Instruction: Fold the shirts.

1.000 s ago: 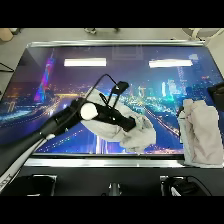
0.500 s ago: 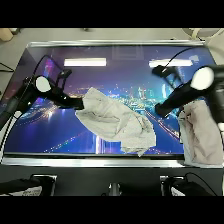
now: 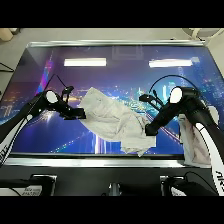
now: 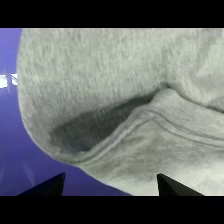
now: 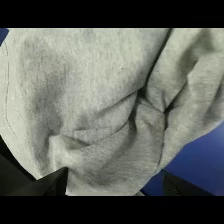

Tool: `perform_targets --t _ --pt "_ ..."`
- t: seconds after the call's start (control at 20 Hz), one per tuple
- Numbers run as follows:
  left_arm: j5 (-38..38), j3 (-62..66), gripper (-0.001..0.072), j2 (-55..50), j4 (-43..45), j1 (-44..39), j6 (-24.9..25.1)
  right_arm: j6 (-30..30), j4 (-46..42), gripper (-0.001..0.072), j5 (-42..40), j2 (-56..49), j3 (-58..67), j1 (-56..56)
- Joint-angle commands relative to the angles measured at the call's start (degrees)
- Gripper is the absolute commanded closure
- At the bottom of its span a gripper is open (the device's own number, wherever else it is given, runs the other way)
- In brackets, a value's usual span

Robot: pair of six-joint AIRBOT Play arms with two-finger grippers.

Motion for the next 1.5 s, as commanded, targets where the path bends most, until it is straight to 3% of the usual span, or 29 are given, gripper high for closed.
perform_targets --t 0.0,0.05,0.1,0.2,0.25,0.3,0.35,0.4,0.6,0.75,0.95,1.05,1.2,1.45 --pt "1.9 -0.4 0.0049 -2.5 -1.1 0.0 1.1 -1.3 1.7 0.0082 1.5 -0.2 -2.3 0.1" --pt "1.9 -0.4 0.0063 -3.2 -1.0 0.0 1.1 -1.3 2.5 0.0082 1.3 -0.2 -2.4 0.0" --pt "2.0 -0.4 0.0150 -3.8 -1.0 0.0 1.0 -1.4 3.5 0.0082 1.1 -0.2 -3.0 0.0" --pt "2.9 -0.4 0.0416 -4.0 -1.0 0.0 1.0 -2.7 6.0 0.0084 0.9 -0.2 -5.5 0.1" --pt "3.3 -0.4 0.0588 -3.8 -1.0 0.0 1.0 -3.4 7.1 0.0112 0.5 -0.2 -7.1 0.1" --pt "3.3 -0.3 0.0686 -3.6 -1.0 0.0 1.1 -4.2 7.5 0.0269 -0.2 -0.2 -8.1 0.1" --pt "3.3 0.0 0.0684 -3.3 -1.0 0.1 1.1 -4.2 7.2 0.0600 -0.8 -0.2 -8.4 0.1" --pt "3.4 0.5 0.0685 -2.5 -1.0 0.1 1.1 -4.1 7.0 0.0693 -1.3 -0.1 -8.2 0.1" --pt "6.0 7.8 0.0686 6.1 0.9 0.3 2.8 -4.5 0.1 0.0693 -0.4 2.9 1.8 0.0" --pt "6.8 20.1 0.0686 16.8 2.5 2.3 2.8 -2.5 -10.1 0.0693 -1.2 7.8 20.6 0.0" --pt "6.9 37.0 0.0686 30.1 3.3 6.8 2.2 3.6 -21.8 0.0692 -8.7 15.8 45.6 0.0" --pt "7.2 39.4 0.0686 35.9 3.1 7.6 -1.5 6.8 -20.4 0.0692 -12.3 19.8 49.4 0.0" --pt "6.6 39.3 0.0686 41.6 2.7 4.2 -1.5 7.0 -15.7 0.0692 -12.5 23.0 49.4 0.0" --pt "2.9 39.3 0.0686 44.3 6.2 3.3 -1.6 6.9 -15.3 0.0693 -17.0 23.5 49.4 0.0"
